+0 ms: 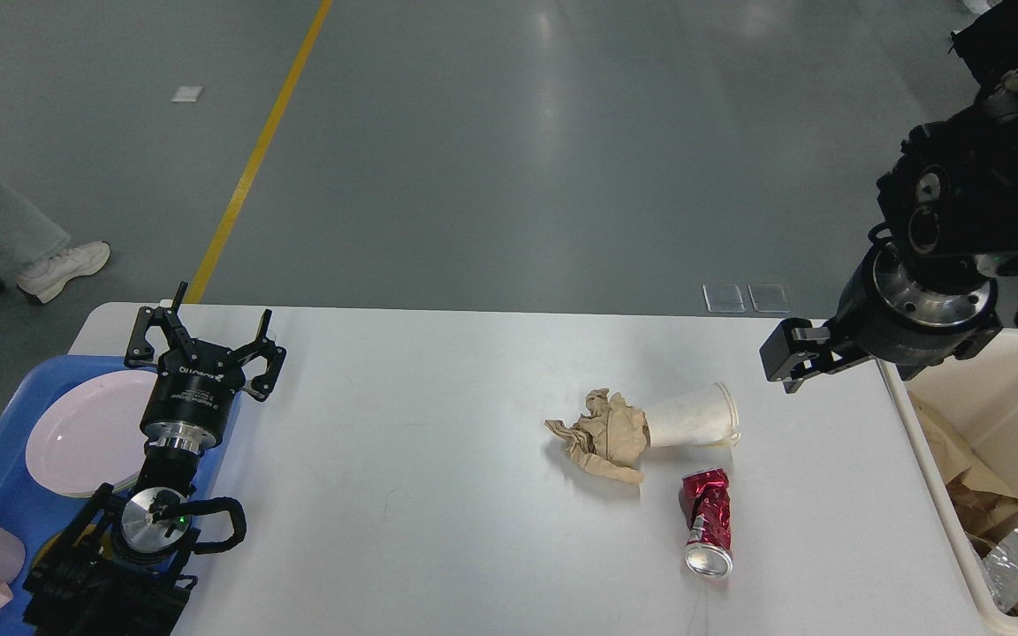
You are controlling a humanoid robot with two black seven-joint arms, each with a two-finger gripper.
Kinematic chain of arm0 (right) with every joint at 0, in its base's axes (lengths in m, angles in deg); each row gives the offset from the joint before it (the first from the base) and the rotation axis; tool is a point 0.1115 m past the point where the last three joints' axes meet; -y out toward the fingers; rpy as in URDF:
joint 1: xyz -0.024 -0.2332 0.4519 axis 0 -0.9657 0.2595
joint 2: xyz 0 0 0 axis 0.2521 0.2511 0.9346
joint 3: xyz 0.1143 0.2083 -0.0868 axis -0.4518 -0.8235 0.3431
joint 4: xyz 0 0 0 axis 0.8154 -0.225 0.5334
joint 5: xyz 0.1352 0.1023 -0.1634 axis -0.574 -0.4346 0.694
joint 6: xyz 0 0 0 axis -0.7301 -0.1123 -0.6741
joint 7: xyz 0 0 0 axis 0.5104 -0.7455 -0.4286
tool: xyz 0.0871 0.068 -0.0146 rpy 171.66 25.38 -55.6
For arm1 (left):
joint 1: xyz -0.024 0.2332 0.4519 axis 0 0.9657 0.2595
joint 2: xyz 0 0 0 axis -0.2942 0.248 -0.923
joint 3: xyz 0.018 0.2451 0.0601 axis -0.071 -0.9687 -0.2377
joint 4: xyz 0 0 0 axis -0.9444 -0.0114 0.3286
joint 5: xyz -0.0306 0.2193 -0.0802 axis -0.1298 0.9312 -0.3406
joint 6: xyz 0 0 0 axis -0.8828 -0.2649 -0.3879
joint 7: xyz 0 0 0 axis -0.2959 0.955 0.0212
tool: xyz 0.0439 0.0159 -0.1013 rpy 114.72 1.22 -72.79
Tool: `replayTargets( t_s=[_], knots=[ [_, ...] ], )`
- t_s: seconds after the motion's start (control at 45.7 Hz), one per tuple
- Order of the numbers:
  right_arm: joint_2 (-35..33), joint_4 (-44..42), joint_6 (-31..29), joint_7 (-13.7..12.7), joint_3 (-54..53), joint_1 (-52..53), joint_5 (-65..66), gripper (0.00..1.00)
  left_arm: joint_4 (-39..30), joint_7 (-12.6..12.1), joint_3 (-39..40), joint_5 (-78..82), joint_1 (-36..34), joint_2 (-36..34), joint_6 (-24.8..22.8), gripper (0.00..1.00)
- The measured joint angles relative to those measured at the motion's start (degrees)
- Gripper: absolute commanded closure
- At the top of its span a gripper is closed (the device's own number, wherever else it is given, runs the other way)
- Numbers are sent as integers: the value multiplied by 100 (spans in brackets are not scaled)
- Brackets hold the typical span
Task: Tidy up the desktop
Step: 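Move the right gripper down to the white paper cup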
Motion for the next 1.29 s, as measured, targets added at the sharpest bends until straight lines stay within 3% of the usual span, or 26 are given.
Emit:
replayTargets(
  t_s=[0.285, 0.394, 0.548, 0.767, 1.051, 1.292],
  knots=[
    [-71, -269, 13, -7, -63, -399, -135, 2, 0, -6, 0, -4, 0, 1, 0, 3],
    [-89, -752, 201, -29, -168, -930, -1085, 3, 0, -7, 0, -3, 0, 3, 0, 4],
    [-17, -1173, 1059, -31, -263, -1809, -3016, 0, 0, -7, 0, 1, 0, 9, 0, 3],
    [-219, -2078, 2194, -12, -1280, -3236, -4553, 0, 0, -7, 0, 1, -1, 9, 0, 4],
    [-183, -4069, 2519, -35, -2259, -5379, -4658, 0, 0, -7, 0, 0, -1, 8, 0, 4],
    [102, -5058, 2699, -36, -2458, -6255, -4477, 0, 0, -7, 0, 0, -1, 9, 0, 3]
  ],
)
